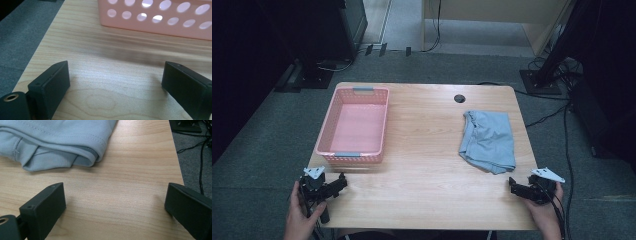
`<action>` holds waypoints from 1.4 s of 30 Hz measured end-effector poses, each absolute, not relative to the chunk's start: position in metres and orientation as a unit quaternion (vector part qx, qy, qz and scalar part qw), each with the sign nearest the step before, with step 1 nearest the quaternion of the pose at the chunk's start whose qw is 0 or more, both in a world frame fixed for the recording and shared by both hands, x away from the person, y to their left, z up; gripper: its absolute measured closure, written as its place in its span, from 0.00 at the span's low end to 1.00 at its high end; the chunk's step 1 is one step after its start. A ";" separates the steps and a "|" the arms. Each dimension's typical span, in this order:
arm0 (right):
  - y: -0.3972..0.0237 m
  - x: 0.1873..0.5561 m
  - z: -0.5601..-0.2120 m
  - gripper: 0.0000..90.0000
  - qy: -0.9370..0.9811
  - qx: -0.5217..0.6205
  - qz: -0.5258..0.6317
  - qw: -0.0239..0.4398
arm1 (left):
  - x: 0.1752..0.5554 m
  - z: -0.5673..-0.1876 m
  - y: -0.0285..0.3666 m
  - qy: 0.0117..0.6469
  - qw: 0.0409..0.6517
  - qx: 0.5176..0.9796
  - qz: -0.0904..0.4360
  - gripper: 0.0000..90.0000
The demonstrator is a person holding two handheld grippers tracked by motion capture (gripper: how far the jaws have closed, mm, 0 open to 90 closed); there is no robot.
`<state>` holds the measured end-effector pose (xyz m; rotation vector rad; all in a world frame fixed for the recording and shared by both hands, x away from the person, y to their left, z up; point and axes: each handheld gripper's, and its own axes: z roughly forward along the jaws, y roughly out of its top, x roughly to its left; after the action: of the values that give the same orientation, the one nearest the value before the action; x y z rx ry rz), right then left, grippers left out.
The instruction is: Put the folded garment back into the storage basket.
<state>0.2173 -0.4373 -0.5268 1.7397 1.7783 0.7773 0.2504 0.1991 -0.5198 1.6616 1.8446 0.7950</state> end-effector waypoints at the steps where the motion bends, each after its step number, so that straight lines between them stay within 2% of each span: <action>1: -0.437 0.217 -0.527 0.04 0.658 0.644 0.288 0.264 | 0.250 -0.520 0.199 0.682 0.264 0.615 0.294 0.09; 5: -0.442 0.215 -0.523 0.05 0.641 0.659 0.310 0.244 | 0.250 -0.520 0.199 0.683 0.264 0.615 0.294 0.09; 11: -0.442 0.214 -0.511 0.05 0.620 0.667 0.330 0.251 | 0.250 -0.520 0.199 0.682 0.264 0.615 0.294 0.09; 17: -0.431 0.213 -0.485 0.05 0.606 0.673 0.347 0.245 | 0.250 -0.520 0.199 0.683 0.264 0.615 0.294 0.09; 42: -0.413 0.233 -0.449 0.06 0.618 0.663 0.344 0.243 | 0.250 -0.520 0.199 0.682 0.264 0.615 0.294 0.09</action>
<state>0.2331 -0.4130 -0.4491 1.8128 1.6900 0.9400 0.2505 0.1991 -0.5199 1.6611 1.8442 0.7954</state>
